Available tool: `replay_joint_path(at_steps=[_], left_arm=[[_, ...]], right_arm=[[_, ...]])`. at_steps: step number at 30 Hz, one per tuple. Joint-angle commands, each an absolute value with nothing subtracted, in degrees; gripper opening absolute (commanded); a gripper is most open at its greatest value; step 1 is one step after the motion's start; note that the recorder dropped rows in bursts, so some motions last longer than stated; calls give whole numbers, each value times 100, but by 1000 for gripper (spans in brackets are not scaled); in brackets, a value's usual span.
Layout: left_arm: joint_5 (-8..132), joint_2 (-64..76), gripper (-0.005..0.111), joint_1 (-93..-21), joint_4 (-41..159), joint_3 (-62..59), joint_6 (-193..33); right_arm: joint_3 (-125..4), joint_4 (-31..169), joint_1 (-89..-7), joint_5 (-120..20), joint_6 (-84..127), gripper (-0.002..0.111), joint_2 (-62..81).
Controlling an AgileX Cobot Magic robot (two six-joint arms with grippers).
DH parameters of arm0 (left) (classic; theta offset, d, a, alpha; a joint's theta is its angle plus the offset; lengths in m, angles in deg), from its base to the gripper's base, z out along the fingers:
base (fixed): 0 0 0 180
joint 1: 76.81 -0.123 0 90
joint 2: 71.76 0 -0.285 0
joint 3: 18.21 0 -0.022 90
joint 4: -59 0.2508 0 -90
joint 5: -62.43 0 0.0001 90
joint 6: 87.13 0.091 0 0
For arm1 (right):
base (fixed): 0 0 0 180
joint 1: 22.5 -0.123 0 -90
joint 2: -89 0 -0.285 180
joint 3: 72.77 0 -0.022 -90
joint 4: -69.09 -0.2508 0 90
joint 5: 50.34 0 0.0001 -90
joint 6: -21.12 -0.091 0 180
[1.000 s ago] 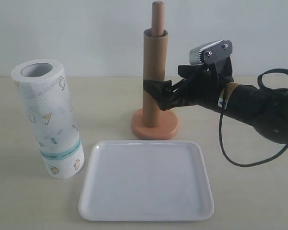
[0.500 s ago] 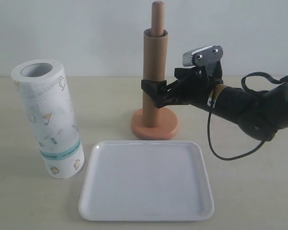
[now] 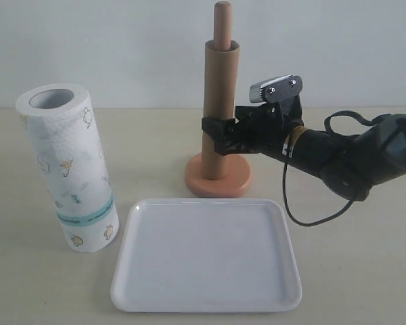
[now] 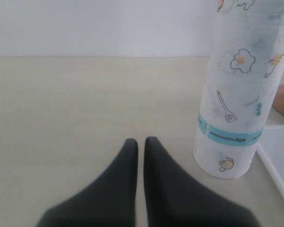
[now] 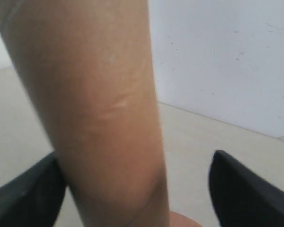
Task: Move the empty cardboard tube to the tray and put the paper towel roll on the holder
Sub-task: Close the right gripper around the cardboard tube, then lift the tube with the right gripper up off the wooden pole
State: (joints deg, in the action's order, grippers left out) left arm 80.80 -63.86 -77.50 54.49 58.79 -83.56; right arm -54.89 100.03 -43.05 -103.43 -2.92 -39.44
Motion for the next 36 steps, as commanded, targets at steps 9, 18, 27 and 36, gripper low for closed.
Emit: replay_joint_path(at_steps=[9, 18, 27, 36], left_arm=[[8061, -6398, 4, -7780, 5449, 5901, -8339], [8061, -6398, 4, -7780, 5449, 5901, -8339], [8061, -6398, 4, -7780, 5449, 5901, -8339], [8061, -6398, 4, -7780, 5449, 5901, -8339]], right_arm=[[-5514, 10116, -4315, -11147, -248, 0, -3742], [-5514, 10186, -4315, -10648, -418, 0, -2532], [-5514, 10029, -4315, -10326, -404, 0, -380], [-5514, 10979, -4315, -8121, -586, 0, 1215]])
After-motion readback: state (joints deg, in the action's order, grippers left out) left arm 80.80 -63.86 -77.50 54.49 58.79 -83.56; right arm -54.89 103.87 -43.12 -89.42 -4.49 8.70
